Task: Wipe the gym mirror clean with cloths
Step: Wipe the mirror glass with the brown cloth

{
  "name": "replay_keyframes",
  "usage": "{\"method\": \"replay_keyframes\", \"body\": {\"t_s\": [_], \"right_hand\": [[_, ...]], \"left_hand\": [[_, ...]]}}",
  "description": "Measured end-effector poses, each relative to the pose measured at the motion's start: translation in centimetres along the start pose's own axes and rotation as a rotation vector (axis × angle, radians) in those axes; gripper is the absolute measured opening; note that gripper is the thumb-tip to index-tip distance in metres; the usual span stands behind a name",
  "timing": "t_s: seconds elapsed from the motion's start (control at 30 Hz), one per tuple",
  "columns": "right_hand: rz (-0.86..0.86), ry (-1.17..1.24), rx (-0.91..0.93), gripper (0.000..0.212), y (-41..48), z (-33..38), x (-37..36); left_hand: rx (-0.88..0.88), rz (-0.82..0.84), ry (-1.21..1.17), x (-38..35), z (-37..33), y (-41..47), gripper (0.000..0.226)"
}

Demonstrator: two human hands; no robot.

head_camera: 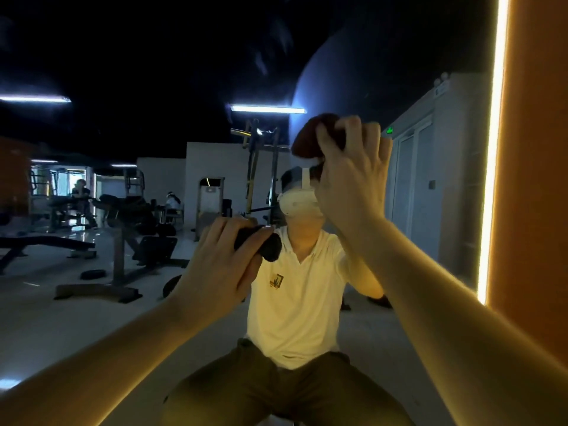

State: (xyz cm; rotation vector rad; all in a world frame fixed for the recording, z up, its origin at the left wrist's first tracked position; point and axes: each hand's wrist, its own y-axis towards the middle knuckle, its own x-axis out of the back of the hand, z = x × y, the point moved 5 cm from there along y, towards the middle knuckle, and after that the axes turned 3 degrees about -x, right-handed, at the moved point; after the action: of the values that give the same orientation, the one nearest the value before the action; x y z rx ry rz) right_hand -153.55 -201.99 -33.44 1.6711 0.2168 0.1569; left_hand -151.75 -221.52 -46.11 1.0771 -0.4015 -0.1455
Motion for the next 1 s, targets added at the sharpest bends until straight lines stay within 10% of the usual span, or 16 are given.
{"method": "replay_keyframes", "body": {"t_s": [0.3, 0.6, 0.87, 1.0], "right_hand": [[0.085, 0.089, 0.535, 0.054, -11.4, 3.0, 0.6], [-0.045, 0.07, 0.063, 0.054, 4.0, 3.7, -0.4], [0.137, 0.083, 0.569, 0.053, -13.0, -0.5, 2.5], [-0.001, 0.011, 0.254, 0.054, -0.7, -6.3, 2.9]], "left_hand": [[0.204, -0.167, -0.097, 1.7, 2.9, 3.1, 0.043], [0.17, -0.148, -0.067, 2.2, 2.2, 3.0, 0.039], [0.163, -0.116, -0.157, 1.6, -1.0, 6.0, 0.039], [0.12, -0.086, -0.15, 0.6, -2.8, 7.2, 0.035]]}}
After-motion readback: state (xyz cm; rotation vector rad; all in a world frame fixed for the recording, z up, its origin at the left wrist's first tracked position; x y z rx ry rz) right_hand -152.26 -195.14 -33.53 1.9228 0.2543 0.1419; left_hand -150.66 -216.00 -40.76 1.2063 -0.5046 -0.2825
